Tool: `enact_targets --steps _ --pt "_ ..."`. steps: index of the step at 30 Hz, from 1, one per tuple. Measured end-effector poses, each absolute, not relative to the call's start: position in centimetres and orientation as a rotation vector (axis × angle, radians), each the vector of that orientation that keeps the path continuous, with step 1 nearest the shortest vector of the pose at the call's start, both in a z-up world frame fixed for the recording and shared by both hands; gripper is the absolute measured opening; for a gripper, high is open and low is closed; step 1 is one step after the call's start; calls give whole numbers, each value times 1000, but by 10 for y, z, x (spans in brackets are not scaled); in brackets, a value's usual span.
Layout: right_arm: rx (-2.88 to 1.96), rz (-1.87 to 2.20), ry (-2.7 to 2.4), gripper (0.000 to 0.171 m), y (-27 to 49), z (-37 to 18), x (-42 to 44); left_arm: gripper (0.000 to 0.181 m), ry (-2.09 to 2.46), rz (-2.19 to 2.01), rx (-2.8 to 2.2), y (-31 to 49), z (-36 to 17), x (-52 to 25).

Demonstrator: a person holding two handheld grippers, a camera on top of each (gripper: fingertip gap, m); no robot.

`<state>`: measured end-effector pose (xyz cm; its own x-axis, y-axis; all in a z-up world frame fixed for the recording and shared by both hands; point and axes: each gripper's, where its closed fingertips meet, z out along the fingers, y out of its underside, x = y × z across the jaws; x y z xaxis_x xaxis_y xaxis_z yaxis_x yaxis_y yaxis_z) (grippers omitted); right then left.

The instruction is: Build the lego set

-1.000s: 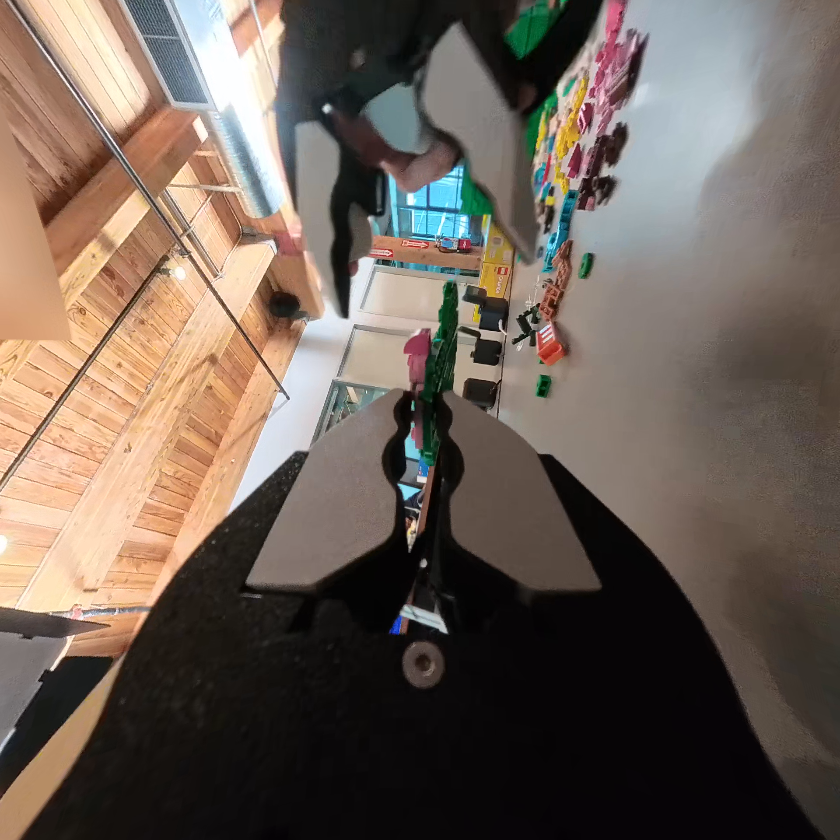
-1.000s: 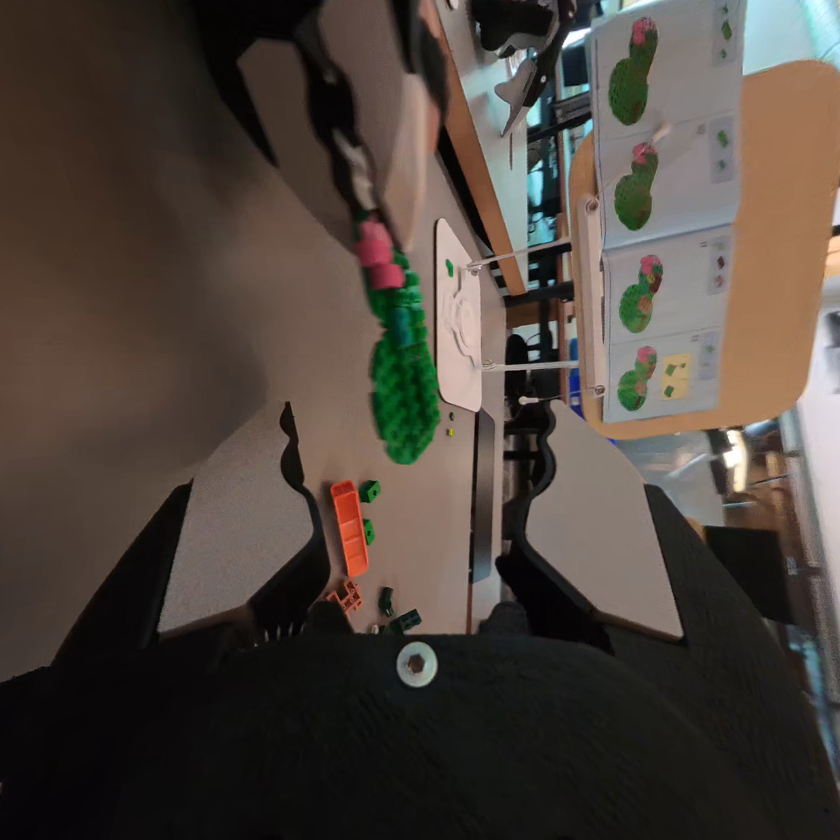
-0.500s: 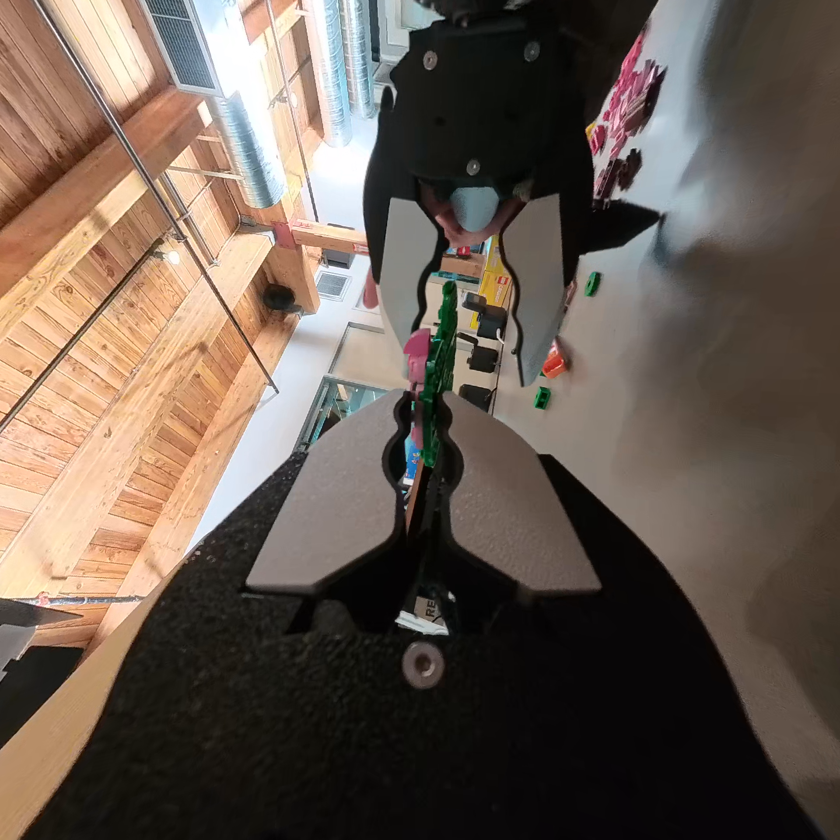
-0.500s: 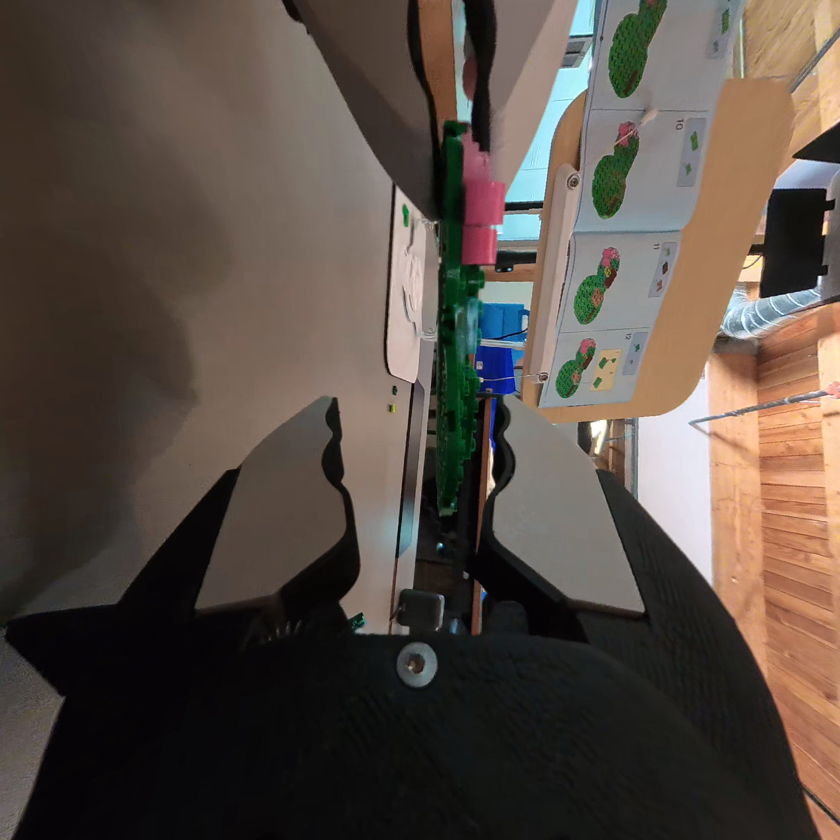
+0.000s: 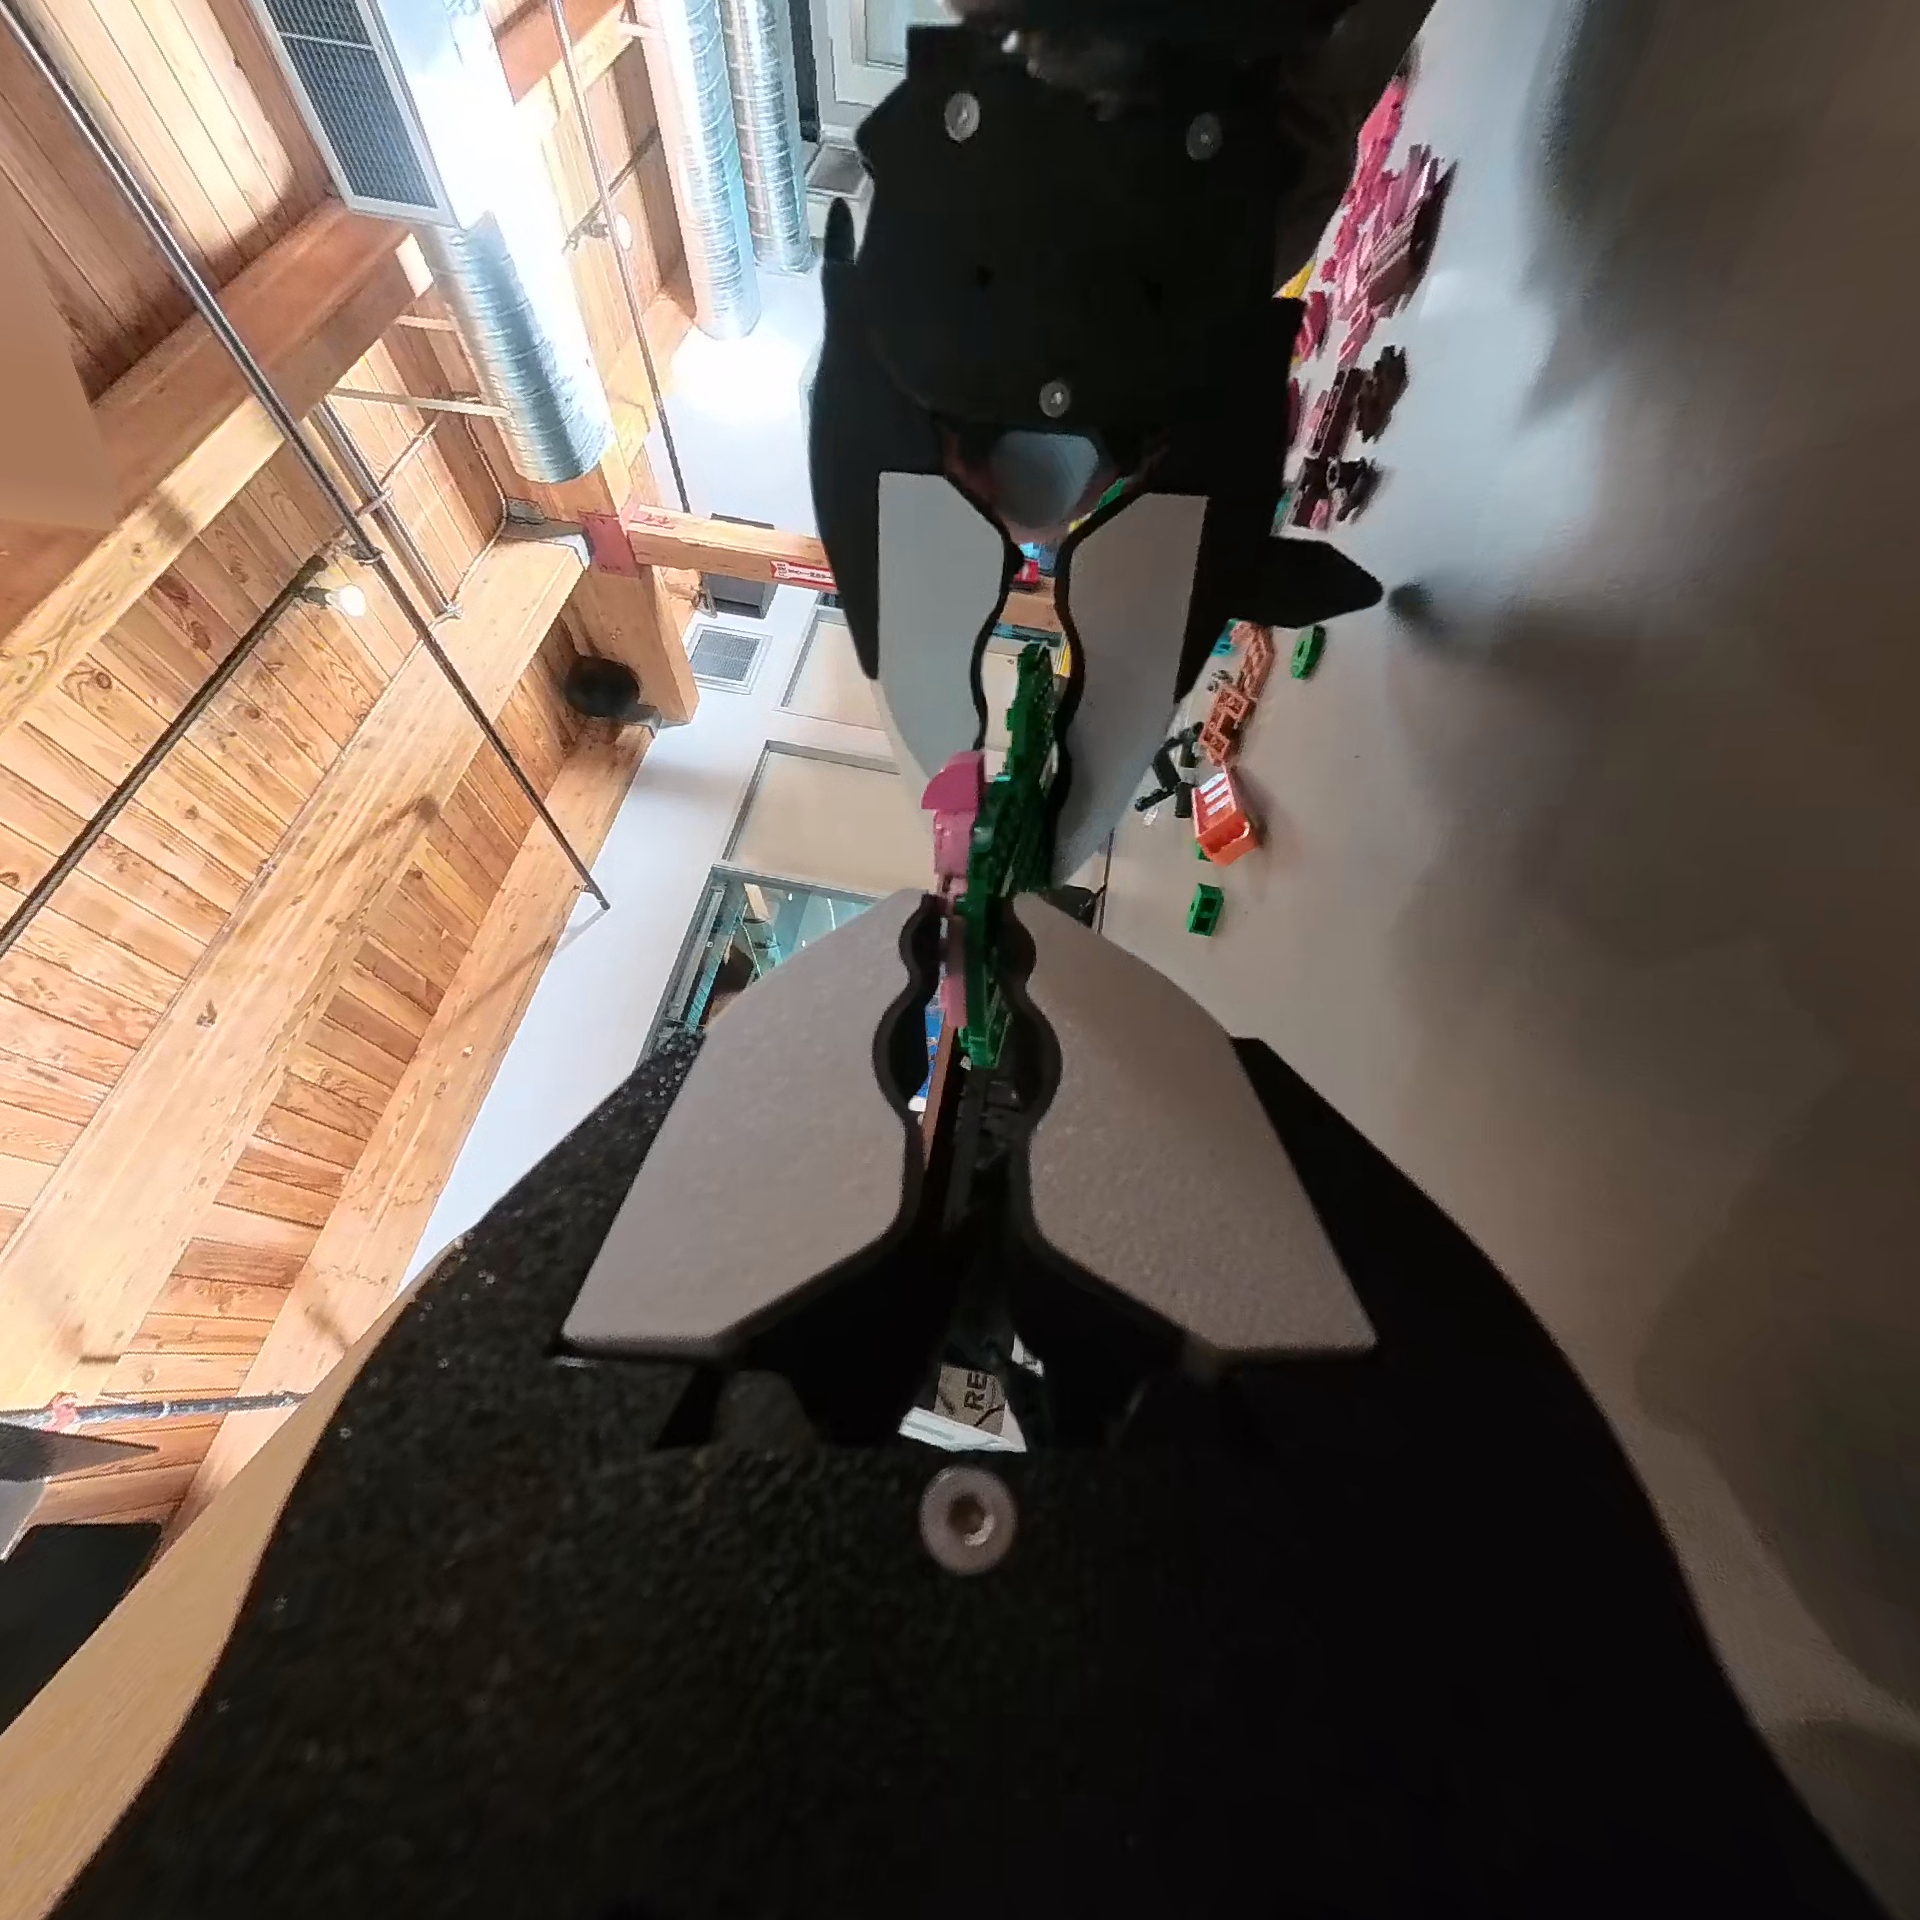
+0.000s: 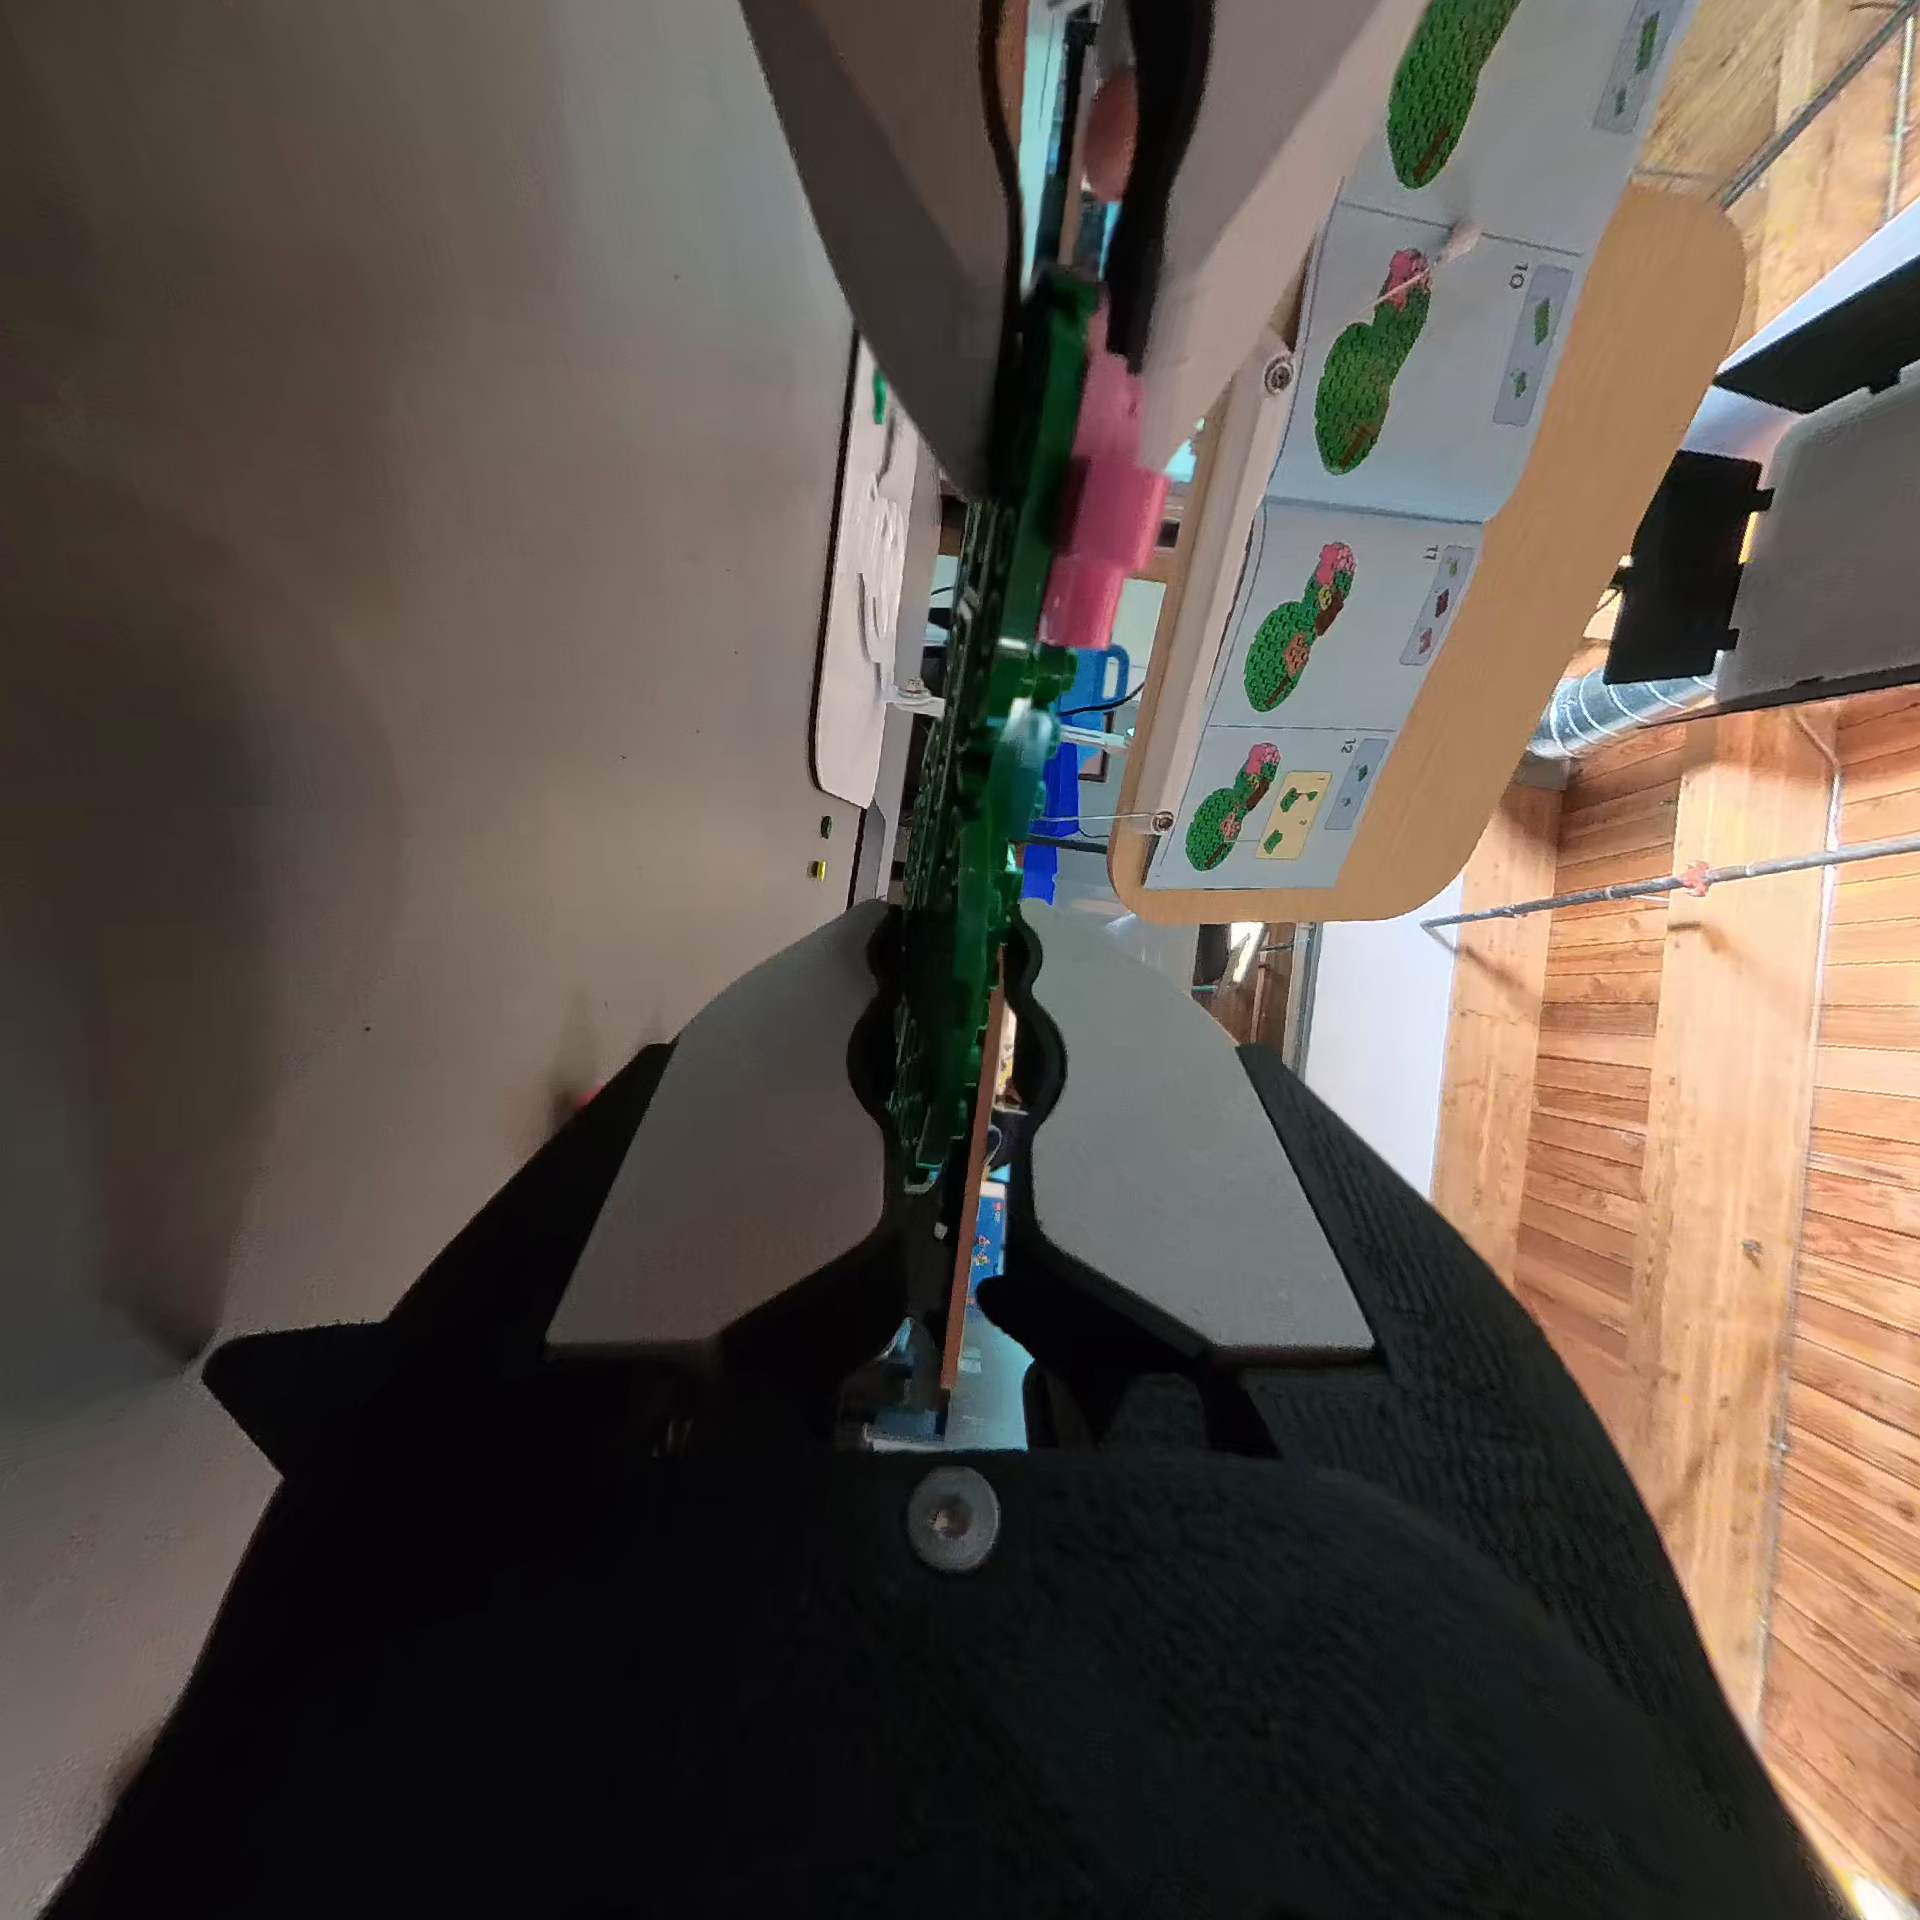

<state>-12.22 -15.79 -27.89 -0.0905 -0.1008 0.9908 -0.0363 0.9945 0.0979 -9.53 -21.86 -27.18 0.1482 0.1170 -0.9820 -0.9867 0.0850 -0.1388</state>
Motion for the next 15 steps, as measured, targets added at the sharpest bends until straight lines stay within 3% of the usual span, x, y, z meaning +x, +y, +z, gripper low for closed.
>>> enact_targets --steps 3,5,7,11,15 --pt "84 -34 -1659 15 -157 -276 -121 10 1028 1088 -1131 -218 -270 -95" --pt "64 1 -1686 14 -154 -277 -120 39 965 1066 -1155 -214 -266 -98" --pt "75 31 -1714 14 -157 -283 -119 53 929 1074 -1190 -210 -266 -104" --pt "80 97 -1761 14 -167 -293 -117 46 981 1088 -1214 -207 -276 -104" --pt "49 152 -1779 13 -170 -293 -116 22 1028 1111 -1213 -206 -283 -100"
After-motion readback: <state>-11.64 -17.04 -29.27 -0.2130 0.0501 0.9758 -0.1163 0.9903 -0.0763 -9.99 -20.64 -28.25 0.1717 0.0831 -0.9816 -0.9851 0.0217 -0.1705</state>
